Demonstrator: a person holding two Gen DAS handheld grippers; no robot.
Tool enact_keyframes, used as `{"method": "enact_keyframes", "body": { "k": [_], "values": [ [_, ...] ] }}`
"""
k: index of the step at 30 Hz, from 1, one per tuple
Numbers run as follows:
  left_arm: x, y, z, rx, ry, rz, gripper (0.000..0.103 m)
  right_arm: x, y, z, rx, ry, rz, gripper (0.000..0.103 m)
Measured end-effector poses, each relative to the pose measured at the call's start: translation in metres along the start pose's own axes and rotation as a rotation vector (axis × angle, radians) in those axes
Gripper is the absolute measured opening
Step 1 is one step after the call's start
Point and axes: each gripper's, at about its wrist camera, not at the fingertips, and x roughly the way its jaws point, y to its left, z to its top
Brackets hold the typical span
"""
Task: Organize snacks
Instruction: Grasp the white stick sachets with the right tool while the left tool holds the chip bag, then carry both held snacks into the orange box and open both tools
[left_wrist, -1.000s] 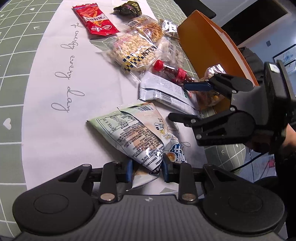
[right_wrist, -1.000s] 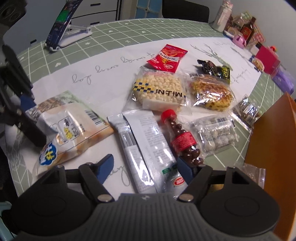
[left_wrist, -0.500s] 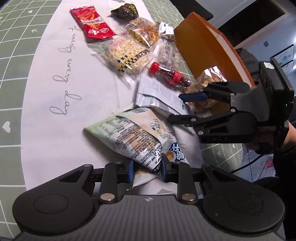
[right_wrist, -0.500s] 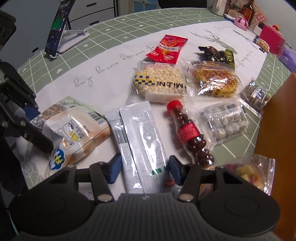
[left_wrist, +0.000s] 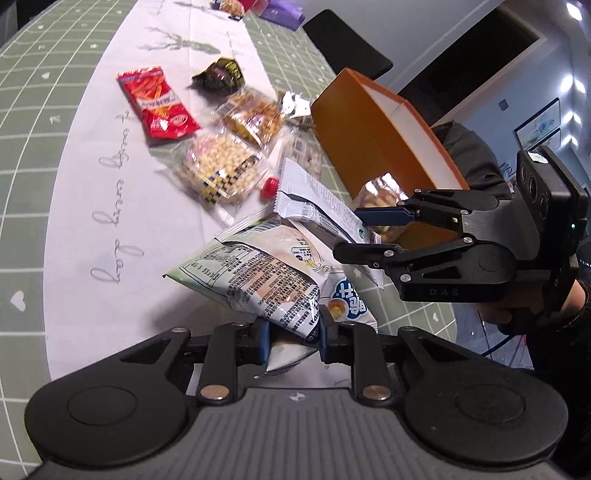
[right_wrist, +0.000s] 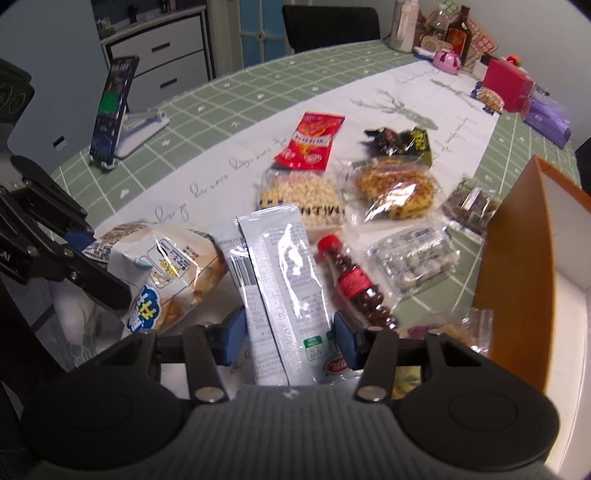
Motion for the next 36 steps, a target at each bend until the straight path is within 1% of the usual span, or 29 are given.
{"method": "enact_keyframes", "body": {
  "k": [6, 12, 15, 18, 23, 27, 28, 31, 36],
  "values": [
    [-0.007, -0.025, 0.019, 0.055, -0.067, -0.009, 0.027, -0.029, -0.008, 0.009, 0.021, -0.074, -0.057, 0.05],
    [-0.015, -0.058, 0.038, 0.128, -0.146, -0.021, 0.027, -0.071, -0.026, 0.011, 0.073, -0.173, -0.153, 0.05],
    [-0.013, -0.077, 0.045, 0.179, -0.164, -0.026, 0.027, -0.092, -0.037, 0.006, 0.111, -0.223, -0.187, 0.05],
    [-0.008, -0.099, 0.054, 0.237, -0.177, -0.031, 0.027, -0.109, -0.05, -0.001, 0.153, -0.255, -0.228, 0.05],
    [0.013, -0.128, 0.072, 0.283, -0.163, -0.051, 0.027, -0.128, -0.078, -0.016, 0.238, -0.286, -0.295, 0.05],
    [0.036, -0.155, 0.083, 0.35, -0.151, -0.045, 0.027, -0.141, -0.102, -0.034, 0.309, -0.296, -0.347, 0.05],
    [0.043, -0.163, 0.087, 0.363, -0.138, -0.05, 0.027, -0.144, -0.108, -0.038, 0.324, -0.297, -0.368, 0.05],
    [0.065, -0.181, 0.096, 0.413, -0.099, -0.052, 0.027, -0.15, -0.125, -0.049, 0.357, -0.285, -0.471, 0.05],
    [0.094, -0.207, 0.104, 0.489, -0.083, -0.025, 0.027, -0.153, -0.149, -0.062, 0.429, -0.284, -0.485, 0.05]
  ]
}}
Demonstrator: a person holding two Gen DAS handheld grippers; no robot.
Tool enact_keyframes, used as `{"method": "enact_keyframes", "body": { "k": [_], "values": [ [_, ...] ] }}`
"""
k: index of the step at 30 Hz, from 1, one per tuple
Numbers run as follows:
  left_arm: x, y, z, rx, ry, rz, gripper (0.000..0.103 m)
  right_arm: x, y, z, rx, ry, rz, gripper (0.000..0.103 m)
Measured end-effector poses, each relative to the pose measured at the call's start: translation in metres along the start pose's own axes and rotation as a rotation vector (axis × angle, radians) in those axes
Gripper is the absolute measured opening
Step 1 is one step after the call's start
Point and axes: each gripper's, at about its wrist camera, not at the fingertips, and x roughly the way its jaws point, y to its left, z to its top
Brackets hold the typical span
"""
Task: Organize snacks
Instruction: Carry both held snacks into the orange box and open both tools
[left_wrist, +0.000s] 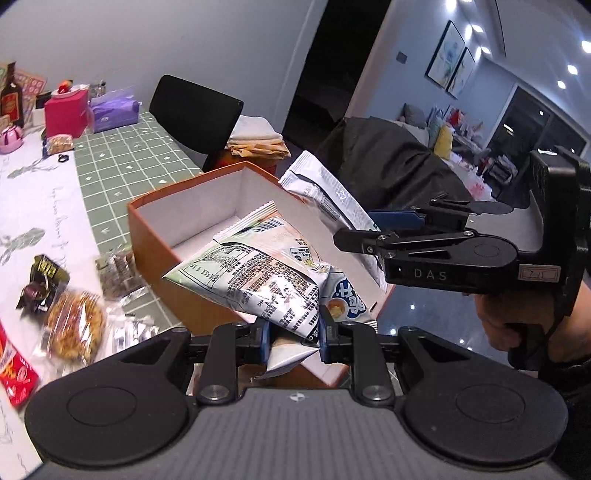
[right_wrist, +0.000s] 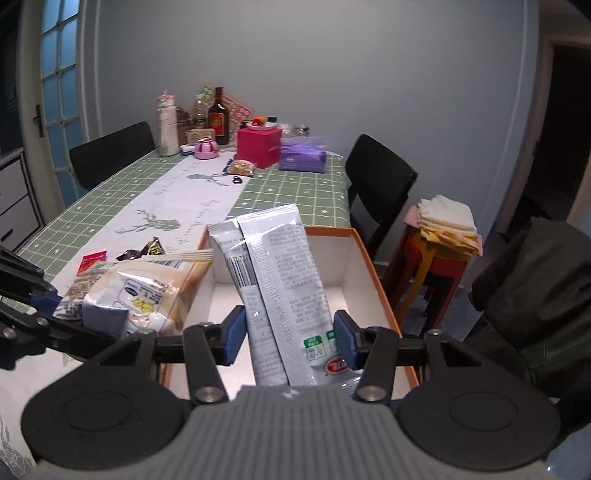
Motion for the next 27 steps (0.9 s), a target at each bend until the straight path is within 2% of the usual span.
{"method": "enact_keyframes", "body": {
  "k": [12, 18, 27],
  "values": [
    [0.061, -0.024, 0.013, 0.151, 0.101, 0.093, 0.027, 0.055, -0.032, -0.007, 0.103, 0.102, -0.031, 0.05],
    [0.088, -0.044, 0.011, 0.272, 0.167, 0.146, 0.027, 0.077, -0.031, -0.015, 0.091, 0.163, -0.039, 0.05],
    [0.12, -0.047, 0.006, 0.306, 0.271, 0.177, 0.027, 0.101, -0.03, -0.029, 0.07, 0.244, -0.033, 0.05]
  ]
}}
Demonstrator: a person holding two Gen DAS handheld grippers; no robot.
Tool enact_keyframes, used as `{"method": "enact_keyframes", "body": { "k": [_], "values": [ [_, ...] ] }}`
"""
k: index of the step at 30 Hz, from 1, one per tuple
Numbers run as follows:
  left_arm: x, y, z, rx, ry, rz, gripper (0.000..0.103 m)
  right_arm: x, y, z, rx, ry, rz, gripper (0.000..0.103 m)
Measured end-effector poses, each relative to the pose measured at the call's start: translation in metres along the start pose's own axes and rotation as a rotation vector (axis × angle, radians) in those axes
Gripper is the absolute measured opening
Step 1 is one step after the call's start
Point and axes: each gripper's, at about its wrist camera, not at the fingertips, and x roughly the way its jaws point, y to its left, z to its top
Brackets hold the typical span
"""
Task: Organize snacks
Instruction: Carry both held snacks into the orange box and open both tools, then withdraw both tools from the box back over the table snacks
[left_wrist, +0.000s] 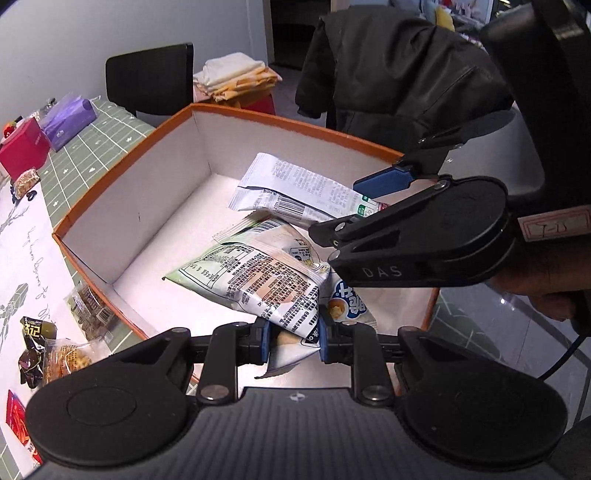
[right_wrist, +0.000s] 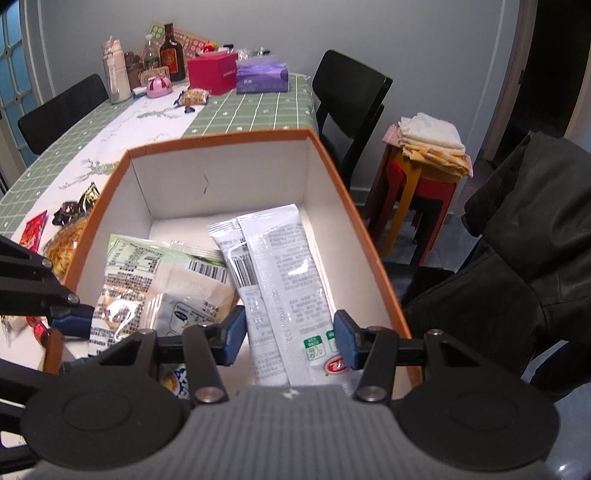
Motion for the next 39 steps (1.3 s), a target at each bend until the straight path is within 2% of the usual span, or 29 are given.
{"method": "enact_keyframes", "body": {
  "k": [5, 13, 17, 22, 24, 25, 29, 31, 39],
  "values": [
    [0.008, -0.01, -0.002, 0.031, 0.052, 0.008, 0.027, 0.012, 0.006, -0.004, -0.035, 0.053, 0.003, 0.05],
    [0.01, -0.01, -0.002, 0.026, 0.097, 0.01, 0.027, 0.017, 0.01, -0.009, -0.066, 0.112, 0.025, 0.051],
    [0.011, -0.009, -0.002, 0.016, 0.114, 0.019, 0.028, 0.023, 0.016, -0.013, -0.092, 0.146, 0.036, 0.051],
    [0.006, -0.013, -0.002, 0.021, 0.107, 0.042, 0.032, 0.022, 0.017, -0.014, -0.087, 0.141, 0.031, 0.052],
    [0.005, -0.012, -0.001, 0.016, 0.103, 0.049, 0.035, 0.02, 0.017, -0.013, -0.088, 0.131, 0.021, 0.058],
    [0.004, -0.011, -0.001, 0.01, 0.099, 0.055, 0.04, 0.018, 0.016, -0.013, -0.085, 0.126, 0.018, 0.059],
    [-0.001, -0.005, 0.001, -0.03, 0.083, 0.046, 0.056, 0.012, 0.013, -0.011, -0.065, 0.106, 0.021, 0.059],
    [-0.005, -0.003, 0.002, -0.037, 0.07, 0.045, 0.061, 0.008, 0.012, -0.011, -0.06, 0.095, 0.019, 0.059],
    [-0.023, 0.003, 0.002, -0.052, 0.024, 0.039, 0.062, -0.004, 0.012, -0.006, -0.041, 0.055, 0.015, 0.059]
  ]
}}
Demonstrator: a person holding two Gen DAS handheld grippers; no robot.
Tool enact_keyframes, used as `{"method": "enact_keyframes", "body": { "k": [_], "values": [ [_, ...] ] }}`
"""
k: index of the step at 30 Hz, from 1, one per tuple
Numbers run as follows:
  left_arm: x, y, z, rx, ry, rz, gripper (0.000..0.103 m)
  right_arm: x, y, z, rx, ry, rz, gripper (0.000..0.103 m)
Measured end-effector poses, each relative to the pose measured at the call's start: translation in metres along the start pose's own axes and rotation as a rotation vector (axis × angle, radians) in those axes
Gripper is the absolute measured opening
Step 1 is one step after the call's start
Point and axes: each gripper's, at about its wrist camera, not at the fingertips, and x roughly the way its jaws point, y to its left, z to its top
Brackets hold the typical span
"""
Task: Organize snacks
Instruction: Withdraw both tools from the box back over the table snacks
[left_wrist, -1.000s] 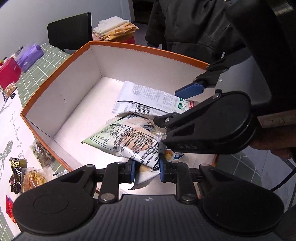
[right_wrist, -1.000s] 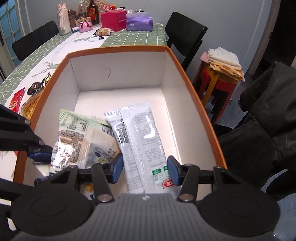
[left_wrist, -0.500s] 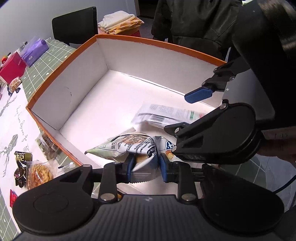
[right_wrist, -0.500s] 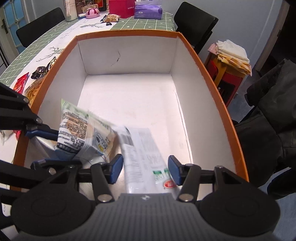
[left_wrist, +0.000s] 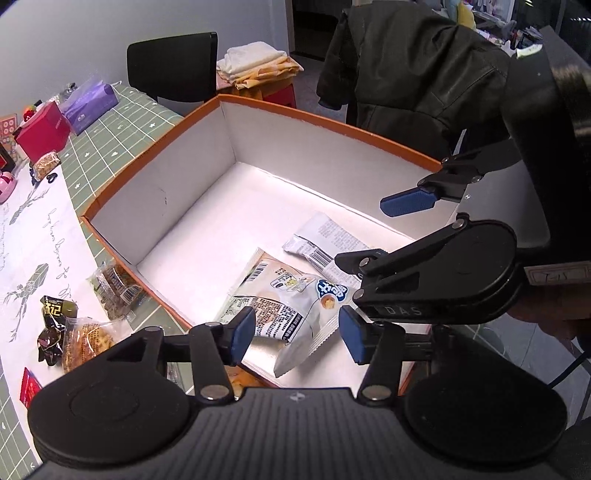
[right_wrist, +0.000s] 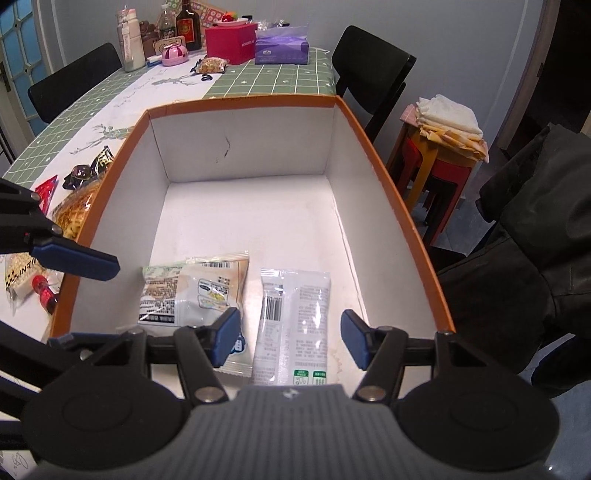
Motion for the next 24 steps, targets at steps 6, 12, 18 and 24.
{"method": "enact_keyframes", "body": {
  "k": [6, 12, 18, 24],
  "values": [
    [-0.016, 0.009, -0.002, -0.039, -0.048, -0.011, 0.062, -0.01, 0.003, 0.0, -0.003, -0.027, -0.018, 0.059],
    [-0.041, 0.023, -0.009, -0.061, -0.104, -0.012, 0.064, -0.025, 0.012, 0.004, -0.018, -0.069, -0.031, 0.059],
    [-0.058, 0.053, -0.025, -0.152, -0.137, -0.036, 0.065, -0.033, 0.03, 0.008, -0.041, -0.102, -0.031, 0.059],
    [-0.072, 0.082, -0.049, -0.225, -0.178, -0.025, 0.065, -0.041, 0.056, 0.012, -0.091, -0.131, -0.029, 0.059]
  ]
}}
